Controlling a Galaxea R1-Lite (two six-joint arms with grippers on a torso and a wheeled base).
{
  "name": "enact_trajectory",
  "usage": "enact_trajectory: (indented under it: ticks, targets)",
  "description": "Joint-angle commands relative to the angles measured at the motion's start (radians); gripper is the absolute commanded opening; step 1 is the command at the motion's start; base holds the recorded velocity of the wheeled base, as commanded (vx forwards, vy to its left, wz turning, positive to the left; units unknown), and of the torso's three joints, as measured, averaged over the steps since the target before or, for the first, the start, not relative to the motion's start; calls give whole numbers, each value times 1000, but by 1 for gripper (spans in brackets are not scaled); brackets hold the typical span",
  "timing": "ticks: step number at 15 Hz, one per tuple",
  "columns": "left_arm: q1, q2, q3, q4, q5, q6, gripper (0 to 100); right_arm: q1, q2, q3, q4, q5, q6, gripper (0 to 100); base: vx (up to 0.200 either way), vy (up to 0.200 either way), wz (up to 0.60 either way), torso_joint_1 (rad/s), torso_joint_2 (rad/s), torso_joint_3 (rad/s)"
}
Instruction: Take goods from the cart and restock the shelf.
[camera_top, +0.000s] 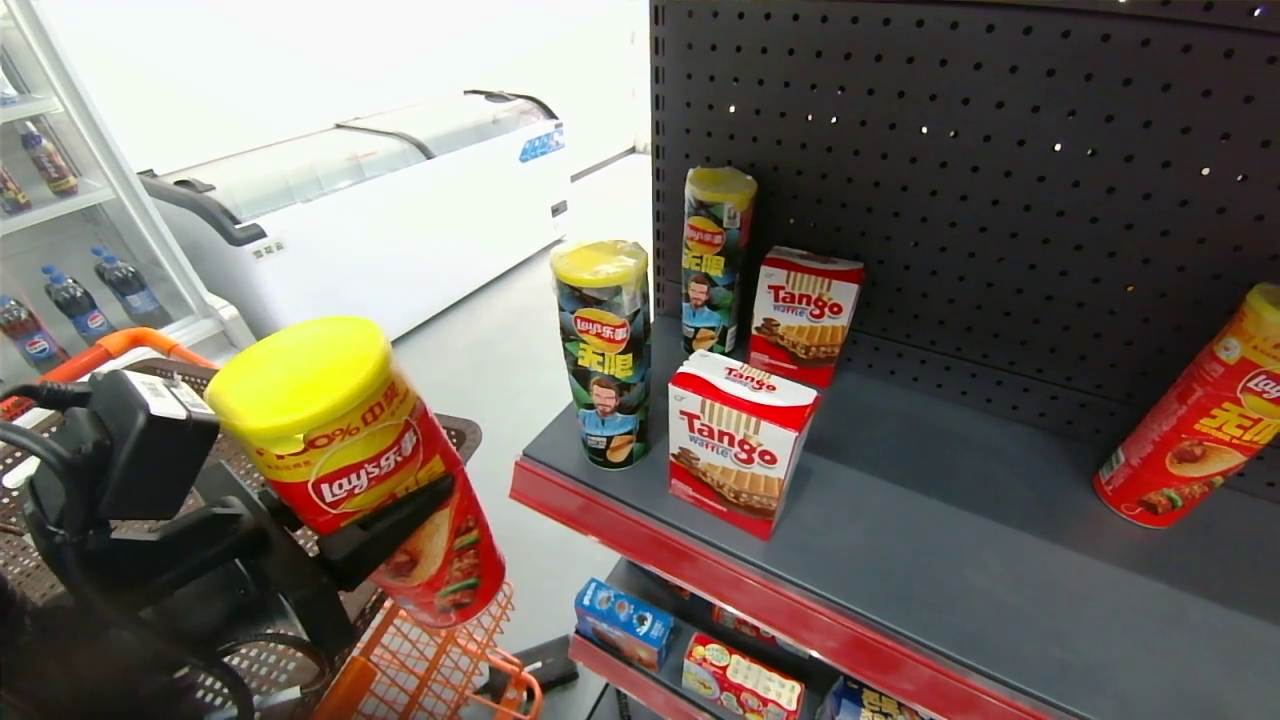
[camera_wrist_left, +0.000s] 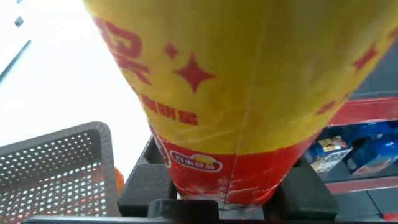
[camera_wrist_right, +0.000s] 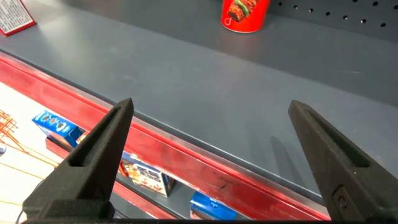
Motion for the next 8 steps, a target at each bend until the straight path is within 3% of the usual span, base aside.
enact_trajectory:
  ticks: [1,6,8]
  targets:
    - [-15,16,-5,1,-3,2,0,0,2,0,0,0,0,100,0,0,0,0,0,0]
    - [-145,19,-21,13,-26,1,0,0,2,0,0,2,-2,100,0,0,0,0,0,0]
    - [-144,35,-28,41,-67,1,0,0,0,0,0,2,0,100,0,0,0,0,0,0]
